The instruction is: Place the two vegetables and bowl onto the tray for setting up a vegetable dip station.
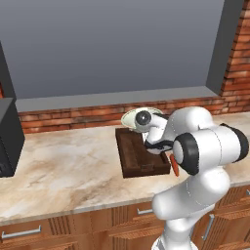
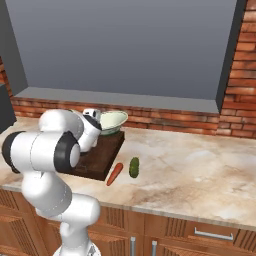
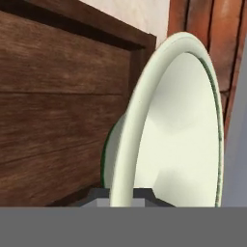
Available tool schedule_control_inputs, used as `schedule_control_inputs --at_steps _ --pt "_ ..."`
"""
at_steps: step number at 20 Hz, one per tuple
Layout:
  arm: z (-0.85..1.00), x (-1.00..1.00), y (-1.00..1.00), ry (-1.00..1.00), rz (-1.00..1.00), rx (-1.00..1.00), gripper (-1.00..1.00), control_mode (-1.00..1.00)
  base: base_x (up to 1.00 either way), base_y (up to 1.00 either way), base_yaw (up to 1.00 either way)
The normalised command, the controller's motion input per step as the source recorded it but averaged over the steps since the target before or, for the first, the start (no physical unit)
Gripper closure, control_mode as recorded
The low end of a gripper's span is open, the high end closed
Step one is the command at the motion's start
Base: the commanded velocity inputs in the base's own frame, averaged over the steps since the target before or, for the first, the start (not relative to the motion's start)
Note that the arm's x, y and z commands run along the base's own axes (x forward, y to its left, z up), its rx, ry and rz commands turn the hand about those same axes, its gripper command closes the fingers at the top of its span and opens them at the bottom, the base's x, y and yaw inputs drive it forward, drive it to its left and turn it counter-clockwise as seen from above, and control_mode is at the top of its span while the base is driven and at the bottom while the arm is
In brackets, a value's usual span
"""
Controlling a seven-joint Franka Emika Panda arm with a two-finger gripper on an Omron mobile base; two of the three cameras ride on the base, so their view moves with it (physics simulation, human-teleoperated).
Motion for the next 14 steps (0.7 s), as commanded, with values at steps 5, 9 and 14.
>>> schedule_control_inputs --at_steps 5,9,14 --pt "0.0 0.0 0.2 0.02 0.08 0.0 1.0 -1.0 0.0 0.0 0.0" --pt "-0.02 0.0 0.05 0.0 0.06 0.0 1.0 -1.0 0.0 0.0 0.0" --pt "-0.17 0.0 0.12 0.0 0.05 0.0 1.0 -1.0 0.0 0.0 0.0"
